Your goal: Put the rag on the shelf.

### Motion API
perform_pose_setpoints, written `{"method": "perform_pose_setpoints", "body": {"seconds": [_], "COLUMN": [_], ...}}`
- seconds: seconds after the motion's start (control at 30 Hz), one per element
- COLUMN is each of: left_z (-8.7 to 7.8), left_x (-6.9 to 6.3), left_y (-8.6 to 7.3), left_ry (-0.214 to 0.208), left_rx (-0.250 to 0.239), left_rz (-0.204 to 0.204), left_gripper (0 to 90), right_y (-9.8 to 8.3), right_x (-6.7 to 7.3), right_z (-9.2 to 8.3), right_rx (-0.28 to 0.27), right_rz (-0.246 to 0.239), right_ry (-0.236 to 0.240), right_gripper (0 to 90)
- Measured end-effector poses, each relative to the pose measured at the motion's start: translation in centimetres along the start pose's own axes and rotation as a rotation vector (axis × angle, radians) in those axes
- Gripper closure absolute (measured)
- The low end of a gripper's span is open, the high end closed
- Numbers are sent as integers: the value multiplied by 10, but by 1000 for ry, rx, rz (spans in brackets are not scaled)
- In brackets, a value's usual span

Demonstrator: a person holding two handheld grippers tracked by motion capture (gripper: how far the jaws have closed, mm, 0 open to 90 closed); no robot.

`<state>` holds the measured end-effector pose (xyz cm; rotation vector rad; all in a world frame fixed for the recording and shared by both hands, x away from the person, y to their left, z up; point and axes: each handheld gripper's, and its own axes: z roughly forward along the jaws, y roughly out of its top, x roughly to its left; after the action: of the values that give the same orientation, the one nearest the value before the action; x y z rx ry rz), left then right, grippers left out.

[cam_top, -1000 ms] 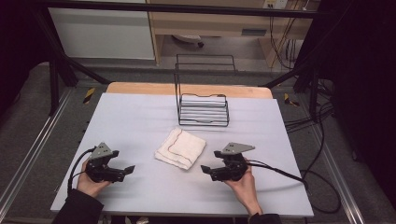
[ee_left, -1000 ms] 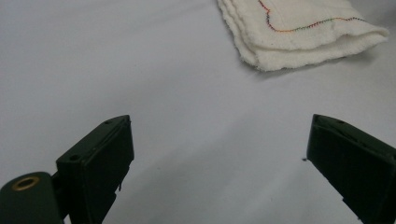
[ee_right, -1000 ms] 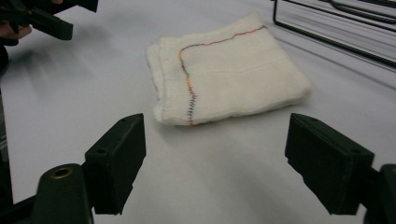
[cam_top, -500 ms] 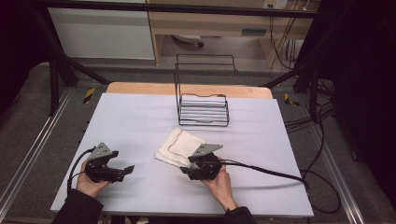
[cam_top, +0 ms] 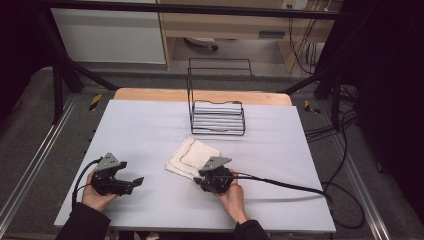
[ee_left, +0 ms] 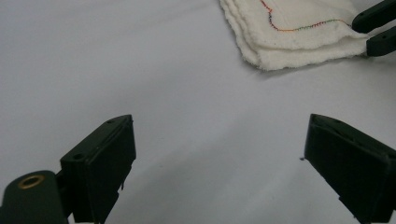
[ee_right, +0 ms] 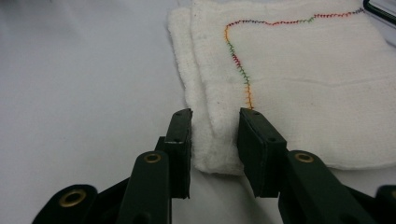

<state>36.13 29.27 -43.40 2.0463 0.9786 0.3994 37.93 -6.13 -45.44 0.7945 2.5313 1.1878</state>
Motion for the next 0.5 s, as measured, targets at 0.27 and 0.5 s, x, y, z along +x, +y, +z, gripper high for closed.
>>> {"method": "perform_pose_setpoints", "body": {"seconds": [0.27,0.5], "left_z": [0,-1], "left_x": [0,0], "left_y": [0,0], "left_ry": [0,-1], "left_rx": [1,-2], "left_rz": [0,-2], "left_gripper": [92,95], "right_y": [0,3], "right_x": [4,5], "right_z": [1,-1], "right_rx": [7,34], "right_rz": [-41,-42], "right_ry": [-46,-71], "right_gripper": [742,833]}}
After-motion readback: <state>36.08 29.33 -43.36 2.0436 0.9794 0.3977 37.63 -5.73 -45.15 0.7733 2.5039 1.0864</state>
